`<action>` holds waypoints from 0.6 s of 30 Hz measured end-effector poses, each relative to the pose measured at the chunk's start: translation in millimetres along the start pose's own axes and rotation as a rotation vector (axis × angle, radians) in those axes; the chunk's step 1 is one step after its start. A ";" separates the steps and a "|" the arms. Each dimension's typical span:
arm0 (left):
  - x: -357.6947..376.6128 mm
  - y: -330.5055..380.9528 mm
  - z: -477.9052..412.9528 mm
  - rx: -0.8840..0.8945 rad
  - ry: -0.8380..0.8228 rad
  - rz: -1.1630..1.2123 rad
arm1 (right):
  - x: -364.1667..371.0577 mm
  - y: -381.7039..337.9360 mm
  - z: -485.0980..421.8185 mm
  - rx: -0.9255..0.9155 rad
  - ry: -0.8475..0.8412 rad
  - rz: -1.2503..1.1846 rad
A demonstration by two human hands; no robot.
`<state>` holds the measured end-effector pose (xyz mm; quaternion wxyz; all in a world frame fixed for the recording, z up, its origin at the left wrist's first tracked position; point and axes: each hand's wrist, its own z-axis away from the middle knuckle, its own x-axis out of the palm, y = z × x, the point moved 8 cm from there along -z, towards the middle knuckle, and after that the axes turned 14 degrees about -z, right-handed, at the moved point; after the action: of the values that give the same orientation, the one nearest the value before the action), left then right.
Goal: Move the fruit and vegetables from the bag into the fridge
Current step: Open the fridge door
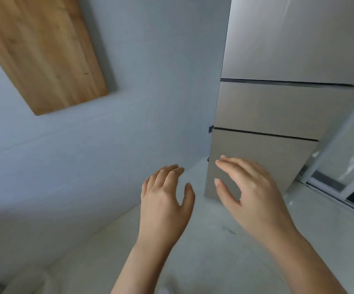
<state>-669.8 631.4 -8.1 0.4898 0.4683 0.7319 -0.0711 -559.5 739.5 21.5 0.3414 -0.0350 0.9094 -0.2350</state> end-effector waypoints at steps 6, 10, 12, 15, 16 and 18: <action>42.3 -36.8 -112.5 -0.008 -0.057 0.169 | 41.7 43.4 -91.7 0.061 0.047 0.081; 60.6 -52.1 -177.7 0.021 -0.055 0.247 | 62.4 63.4 -150.2 0.058 0.090 0.115; 77.0 -56.9 -202.4 0.027 -0.075 0.274 | 71.1 77.8 -168.0 0.067 0.106 0.131; 108.4 -55.4 -230.2 0.010 -0.169 0.341 | 81.0 102.6 -184.4 0.086 0.097 0.160; 118.2 -51.5 -238.8 0.008 -0.201 0.372 | 81.9 111.6 -189.9 0.091 0.100 0.173; 138.4 -41.6 -258.1 0.009 -0.255 0.436 | 80.2 132.6 -203.4 0.100 0.122 0.198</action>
<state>-880.4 838.9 0.3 0.5797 0.6047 0.5456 -0.0255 -737.6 921.2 46.6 0.3082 0.0865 0.9146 -0.2470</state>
